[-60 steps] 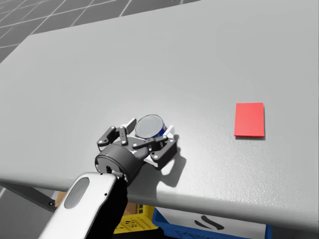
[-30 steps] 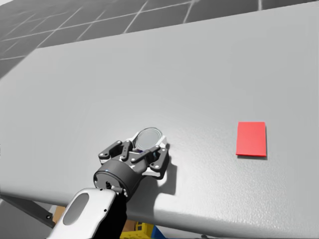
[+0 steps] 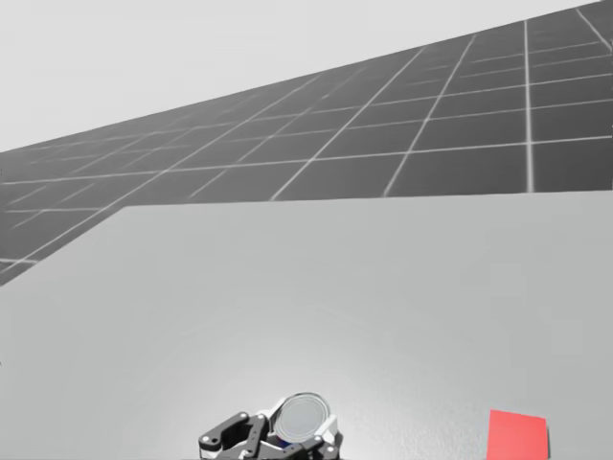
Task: Look at the card. If it is red, pick the object on the left. If it is green, pick the object on the right.
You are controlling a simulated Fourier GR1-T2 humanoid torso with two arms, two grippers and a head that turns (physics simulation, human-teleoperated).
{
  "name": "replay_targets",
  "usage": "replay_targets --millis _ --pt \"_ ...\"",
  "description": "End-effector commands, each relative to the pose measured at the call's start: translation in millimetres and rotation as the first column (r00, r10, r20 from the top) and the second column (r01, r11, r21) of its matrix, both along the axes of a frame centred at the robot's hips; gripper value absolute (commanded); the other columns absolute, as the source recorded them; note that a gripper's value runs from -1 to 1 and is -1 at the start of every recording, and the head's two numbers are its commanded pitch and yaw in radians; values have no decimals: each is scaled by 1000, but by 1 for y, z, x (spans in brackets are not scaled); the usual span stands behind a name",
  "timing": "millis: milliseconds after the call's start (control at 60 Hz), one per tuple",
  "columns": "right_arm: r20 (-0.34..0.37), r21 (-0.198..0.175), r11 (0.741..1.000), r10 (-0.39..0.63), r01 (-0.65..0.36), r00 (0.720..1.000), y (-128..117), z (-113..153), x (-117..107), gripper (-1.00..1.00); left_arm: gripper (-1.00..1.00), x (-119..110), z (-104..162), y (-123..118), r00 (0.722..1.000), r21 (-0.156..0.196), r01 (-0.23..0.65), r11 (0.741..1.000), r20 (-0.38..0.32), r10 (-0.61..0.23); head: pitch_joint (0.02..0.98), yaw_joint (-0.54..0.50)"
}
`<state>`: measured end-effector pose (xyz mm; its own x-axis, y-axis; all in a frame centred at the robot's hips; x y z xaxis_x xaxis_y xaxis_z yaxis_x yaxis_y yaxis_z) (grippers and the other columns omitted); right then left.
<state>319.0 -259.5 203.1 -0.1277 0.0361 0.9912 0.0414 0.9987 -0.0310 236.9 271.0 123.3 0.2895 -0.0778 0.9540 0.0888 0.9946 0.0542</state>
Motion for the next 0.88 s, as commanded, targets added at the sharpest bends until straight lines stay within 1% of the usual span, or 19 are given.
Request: replay_targets --millis 17,100,167,217,233,350,383,433,450,517,567,633,650,700,733,767,833,850,883 --pt "2 1 1000 0 0 1000 -1 0 -1 -1000 969 -5 -6 -9 993 -12 117 993 -33 -117 490 467" --pt "3 -2 1000 0 0 1000 -1 0 -1 -1000 979 -5 5 -9 993 -8 120 993 -6 -120 485 465" --pt "4 -5 1000 0 0 1000 -1 0 0 -1000 973 -4 19 -8 992 1 126 992 25 -126 481 464" --pt "4 -5 1000 -1 1 1000 -1 0 0 -1000 993 -4 29 -9 990 15 131 991 46 -132 479 465" --pt "4 -5 1000 -1 1 1000 -1 0 0 -1000 985 -3 37 -9 989 29 135 990 62 -137 478 466" --pt "4 -6 1000 -1 1 1000 -1 0 -1 -1000 996 -1 59 -9 983 62 144 988 103 -150 474 466" --pt "4 -5 1000 -2 2 1000 -1 0 -1 -1000 998 0 69 -8 980 77 143 987 125 -152 472 465" --pt "4 -5 1000 -2 2 1000 -1 0 0 -1000 990 1 77 -8 978 88 142 986 143 -153 471 465" --pt "5 -5 1000 -2 2 1000 -1 0 0 -1000 996 3 84 -7 975 96 140 986 162 -154 469 464" --pt "5 -6 1000 -2 2 1000 -1 0 0 -1000 1000 6 97 -7 969 109 132 985 196 -152 468 463" --pt "6 -5 1000 -3 3 1000 -1 1 0 -1000 1000 9 110 -7 962 113 119 986 231 -143 467 462" --pt "7 -5 1000 -3 3 1000 -2 1 0 -1000 1000 10 122 -7 955 114 113 987 260 -139 466 462" --pt "7 -6 1000 -4 4 1000 -2 1 0 -1000 1000 12 130 -8 949 117 108 987 284 -137 464 462" --pt "7 -8 1000 -2 2 1000 -2 1 0 -1000 1000 12 140 -9 942 118 104 988 308 -136 464 462" --pt "8 -9 1000 -2 2 1000 -2 1 0 -1000 1000 12 152 -10 930 124 96 988 342 -134 462 461" --pt "8 -8 1000 -1 1 1000 -2 1 0 -1000 1000 12 158 -11 923 129 87 988 362 -129 462 461" --pt "7 -4 1000 4 -4 1000 -3 1 0 -1000 1000 13 174 -13 901 138 67 988 417 -119 461 462" --pt "8 -3 1000 5 -5 1000 -3 2 0 -1000 1000 13 184 -14 888 137 53 989 446 -110 460 463" --pt "9 -1 1000 6 -6 1000 -3 2 0 -1000 1000 13 191 -15 879 140 48 989 465 -109 460 463"
